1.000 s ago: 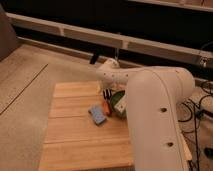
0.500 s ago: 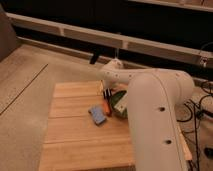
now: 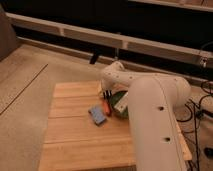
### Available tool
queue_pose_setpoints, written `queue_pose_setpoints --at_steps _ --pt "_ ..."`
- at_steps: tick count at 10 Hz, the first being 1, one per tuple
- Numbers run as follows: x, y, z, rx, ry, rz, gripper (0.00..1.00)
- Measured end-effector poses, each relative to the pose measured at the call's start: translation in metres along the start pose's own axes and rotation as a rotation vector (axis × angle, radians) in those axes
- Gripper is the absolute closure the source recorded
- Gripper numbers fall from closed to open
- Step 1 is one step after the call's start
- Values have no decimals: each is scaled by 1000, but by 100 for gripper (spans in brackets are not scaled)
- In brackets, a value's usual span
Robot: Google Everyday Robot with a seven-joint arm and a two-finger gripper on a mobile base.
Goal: Place the eraser on the white sponge
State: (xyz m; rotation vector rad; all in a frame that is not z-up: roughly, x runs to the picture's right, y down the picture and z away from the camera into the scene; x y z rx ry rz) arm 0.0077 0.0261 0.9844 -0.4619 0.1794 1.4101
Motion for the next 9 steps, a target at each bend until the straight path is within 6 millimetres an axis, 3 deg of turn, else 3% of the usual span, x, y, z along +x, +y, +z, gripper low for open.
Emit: queue_pose_setpoints --at_steps 3,6,9 --pt "12 -2 7 -1 40 -13 69" --pt "-8 -2 -5 25 3 -55 97" --pt "-32 26 -17 -1 -46 -115 100"
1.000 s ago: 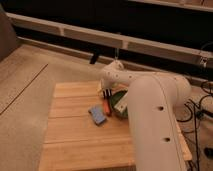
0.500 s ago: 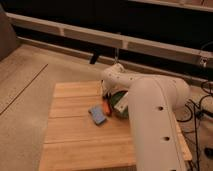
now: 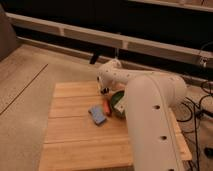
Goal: Place the eraser on the white sponge
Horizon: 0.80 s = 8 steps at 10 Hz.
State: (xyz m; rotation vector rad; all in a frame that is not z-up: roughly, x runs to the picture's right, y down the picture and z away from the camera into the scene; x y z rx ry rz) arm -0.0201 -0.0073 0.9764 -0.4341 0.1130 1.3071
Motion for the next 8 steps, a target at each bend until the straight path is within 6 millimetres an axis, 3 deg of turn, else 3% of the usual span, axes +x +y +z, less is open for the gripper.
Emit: queue_pose_setpoints --at_steps 3,5,8 --pt "-17 62 -13 -94 -37 -70 100" --pt "-18 82 -23 -117 -45 -92 100" --pt "-3 102 -40 -90 -31 -89 100"
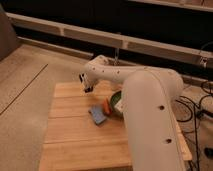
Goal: Place the eraser on the white sponge
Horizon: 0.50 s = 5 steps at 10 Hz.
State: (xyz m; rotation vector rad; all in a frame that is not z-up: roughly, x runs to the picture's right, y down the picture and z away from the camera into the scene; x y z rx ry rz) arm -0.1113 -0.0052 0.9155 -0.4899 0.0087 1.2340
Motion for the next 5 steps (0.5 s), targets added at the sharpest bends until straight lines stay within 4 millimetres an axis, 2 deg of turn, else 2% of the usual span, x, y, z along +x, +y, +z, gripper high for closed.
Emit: queue_pose_setpoints --at_steps 2,4,5 --pt "18 16 -7 37 28 -20 100" --pt "45 39 -17 100 75 -69 100" --pt "57 44 -24 131 92 -76 100"
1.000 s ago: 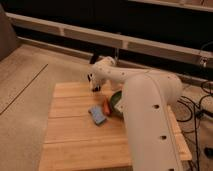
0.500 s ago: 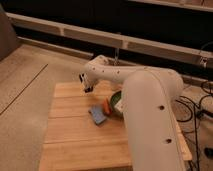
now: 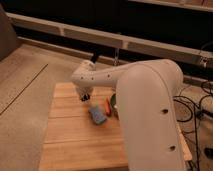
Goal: Place the eraser on the white sponge
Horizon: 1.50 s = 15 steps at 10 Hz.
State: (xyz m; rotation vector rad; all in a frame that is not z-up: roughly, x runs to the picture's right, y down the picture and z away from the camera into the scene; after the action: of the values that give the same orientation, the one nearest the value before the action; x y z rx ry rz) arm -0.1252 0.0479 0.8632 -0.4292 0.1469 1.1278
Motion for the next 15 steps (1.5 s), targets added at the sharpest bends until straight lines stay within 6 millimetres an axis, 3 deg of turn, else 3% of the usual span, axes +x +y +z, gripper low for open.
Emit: queue_pose_setpoints --at_steps 4,10,15 --pt "36 -9 -34 127 27 41 100" --pt "39 -5 -24 136 34 13 100" --pt "68 -12 -21 129 14 82 100"
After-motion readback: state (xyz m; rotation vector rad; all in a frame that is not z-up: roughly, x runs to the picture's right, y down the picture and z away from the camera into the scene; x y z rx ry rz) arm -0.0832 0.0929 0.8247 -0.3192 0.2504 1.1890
